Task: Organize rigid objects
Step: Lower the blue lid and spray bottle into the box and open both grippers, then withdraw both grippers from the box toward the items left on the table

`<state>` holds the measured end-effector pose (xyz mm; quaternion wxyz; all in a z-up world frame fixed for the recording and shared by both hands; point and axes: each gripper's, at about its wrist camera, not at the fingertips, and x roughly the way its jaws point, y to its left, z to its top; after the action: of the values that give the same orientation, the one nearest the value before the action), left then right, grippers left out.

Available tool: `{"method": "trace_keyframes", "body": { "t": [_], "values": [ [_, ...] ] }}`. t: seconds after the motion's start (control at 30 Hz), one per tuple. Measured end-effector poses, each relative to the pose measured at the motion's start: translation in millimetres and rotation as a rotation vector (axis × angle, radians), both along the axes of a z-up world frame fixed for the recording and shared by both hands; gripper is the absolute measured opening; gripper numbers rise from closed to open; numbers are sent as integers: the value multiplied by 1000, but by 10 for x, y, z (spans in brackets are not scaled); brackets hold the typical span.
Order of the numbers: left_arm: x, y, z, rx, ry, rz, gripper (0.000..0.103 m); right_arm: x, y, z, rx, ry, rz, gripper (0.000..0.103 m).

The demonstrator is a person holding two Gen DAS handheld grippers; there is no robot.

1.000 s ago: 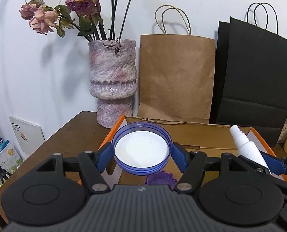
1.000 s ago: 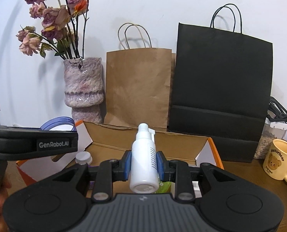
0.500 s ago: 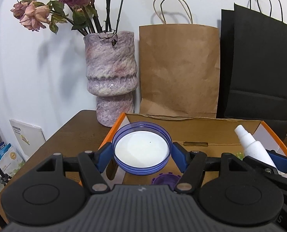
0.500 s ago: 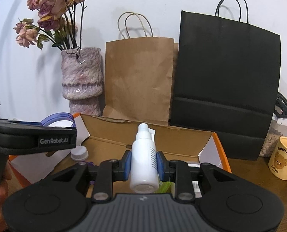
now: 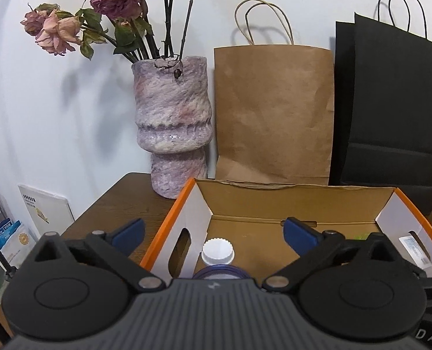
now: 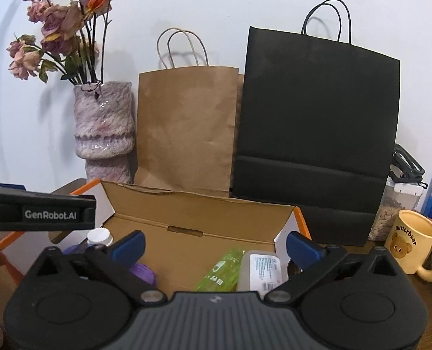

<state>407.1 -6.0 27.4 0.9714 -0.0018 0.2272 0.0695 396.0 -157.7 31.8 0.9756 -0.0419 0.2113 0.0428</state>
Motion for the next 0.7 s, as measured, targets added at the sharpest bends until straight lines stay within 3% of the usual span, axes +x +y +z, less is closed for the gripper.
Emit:
{"method": "trace_keyframes", "body": {
  "t": [0.7],
  "values": [
    [-149, 1, 41, -18, -5, -20, 103, -168, 10, 34, -15, -18, 13, 103]
  ]
}}
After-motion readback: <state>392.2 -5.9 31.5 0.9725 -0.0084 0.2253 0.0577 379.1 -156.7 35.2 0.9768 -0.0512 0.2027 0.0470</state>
